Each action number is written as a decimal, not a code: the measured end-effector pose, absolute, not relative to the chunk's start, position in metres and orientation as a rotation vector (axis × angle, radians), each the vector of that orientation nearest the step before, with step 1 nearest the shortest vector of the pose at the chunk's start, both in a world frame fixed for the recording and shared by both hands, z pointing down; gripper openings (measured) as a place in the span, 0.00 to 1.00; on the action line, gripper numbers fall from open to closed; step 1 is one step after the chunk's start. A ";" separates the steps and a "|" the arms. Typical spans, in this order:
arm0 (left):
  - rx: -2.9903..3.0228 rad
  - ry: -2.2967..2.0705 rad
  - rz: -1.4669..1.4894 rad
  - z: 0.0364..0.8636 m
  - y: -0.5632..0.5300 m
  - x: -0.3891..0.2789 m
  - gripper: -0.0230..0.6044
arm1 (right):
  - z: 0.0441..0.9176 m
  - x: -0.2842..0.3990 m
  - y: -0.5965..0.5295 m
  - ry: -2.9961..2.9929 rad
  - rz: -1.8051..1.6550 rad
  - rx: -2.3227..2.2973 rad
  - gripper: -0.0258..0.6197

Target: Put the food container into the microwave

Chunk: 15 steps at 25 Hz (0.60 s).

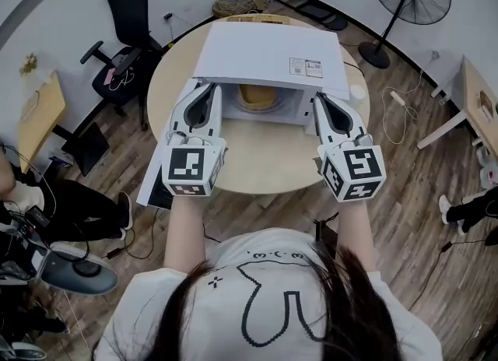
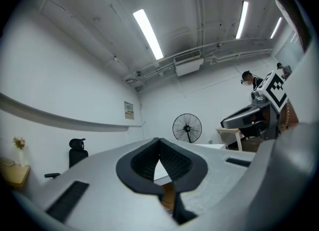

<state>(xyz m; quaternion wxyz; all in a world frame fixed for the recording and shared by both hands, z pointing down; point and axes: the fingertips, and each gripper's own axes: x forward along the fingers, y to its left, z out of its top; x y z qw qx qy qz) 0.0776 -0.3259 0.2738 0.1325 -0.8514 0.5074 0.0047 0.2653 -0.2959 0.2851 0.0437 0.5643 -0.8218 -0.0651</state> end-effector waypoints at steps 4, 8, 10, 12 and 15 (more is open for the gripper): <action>-2.462 1.447 0.041 0.260 -0.323 0.078 0.05 | 0.267 0.271 -0.292 -2.513 -0.254 1.755 0.09; -2.452 1.438 0.049 0.252 -0.322 0.077 0.05 | 0.263 0.277 -0.292 -2.498 -0.281 1.786 0.09; -2.449 1.437 0.049 0.250 -0.322 0.077 0.05 | 0.263 0.279 -0.293 -2.497 -0.286 1.796 0.09; -2.446 1.435 0.049 0.249 -0.322 0.076 0.05 | 0.262 0.280 -0.293 -2.493 -0.295 1.804 0.09; -2.443 1.433 0.050 0.247 -0.321 0.074 0.05 | 0.260 0.278 -0.292 -2.484 -0.312 1.810 0.09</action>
